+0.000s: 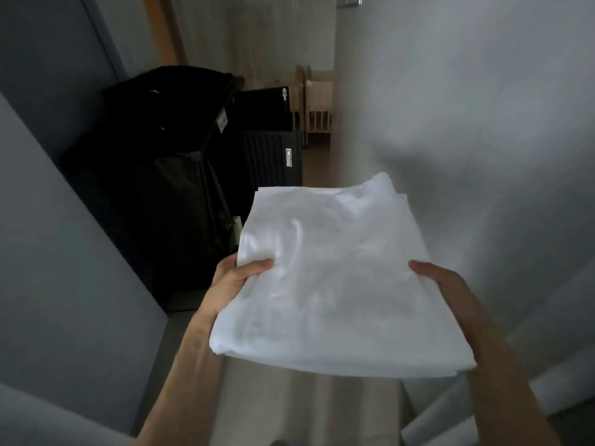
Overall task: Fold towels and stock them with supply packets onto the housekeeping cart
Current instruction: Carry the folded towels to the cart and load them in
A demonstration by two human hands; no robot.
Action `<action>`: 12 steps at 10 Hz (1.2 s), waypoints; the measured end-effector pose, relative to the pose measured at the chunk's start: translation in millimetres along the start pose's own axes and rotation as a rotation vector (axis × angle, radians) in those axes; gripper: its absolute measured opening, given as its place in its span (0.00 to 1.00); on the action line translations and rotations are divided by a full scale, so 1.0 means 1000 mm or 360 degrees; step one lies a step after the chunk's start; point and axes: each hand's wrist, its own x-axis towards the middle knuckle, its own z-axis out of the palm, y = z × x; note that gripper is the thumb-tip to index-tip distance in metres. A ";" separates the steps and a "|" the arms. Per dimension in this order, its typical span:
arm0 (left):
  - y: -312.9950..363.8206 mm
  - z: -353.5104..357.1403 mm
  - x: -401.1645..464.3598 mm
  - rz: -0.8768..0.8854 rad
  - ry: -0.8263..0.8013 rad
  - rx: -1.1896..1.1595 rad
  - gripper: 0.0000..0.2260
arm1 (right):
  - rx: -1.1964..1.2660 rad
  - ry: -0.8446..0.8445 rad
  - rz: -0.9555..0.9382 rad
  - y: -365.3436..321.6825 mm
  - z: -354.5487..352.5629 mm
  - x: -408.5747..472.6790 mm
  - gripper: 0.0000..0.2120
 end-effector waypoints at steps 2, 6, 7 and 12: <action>0.009 0.025 0.106 -0.0020 0.0045 0.0071 0.14 | -0.0124 0.0069 -0.0060 -0.045 -0.002 0.091 0.24; 0.087 0.086 0.401 0.0056 -0.0207 0.0098 0.11 | -0.0303 0.0408 -0.0257 -0.184 0.020 0.306 0.20; 0.100 0.093 0.450 0.0077 -0.0210 0.0150 0.11 | -0.0279 0.0424 -0.0272 -0.207 0.024 0.347 0.20; 0.157 0.139 0.702 0.0190 0.0117 0.0102 0.14 | -0.0239 -0.0157 -0.0140 -0.340 0.045 0.667 0.21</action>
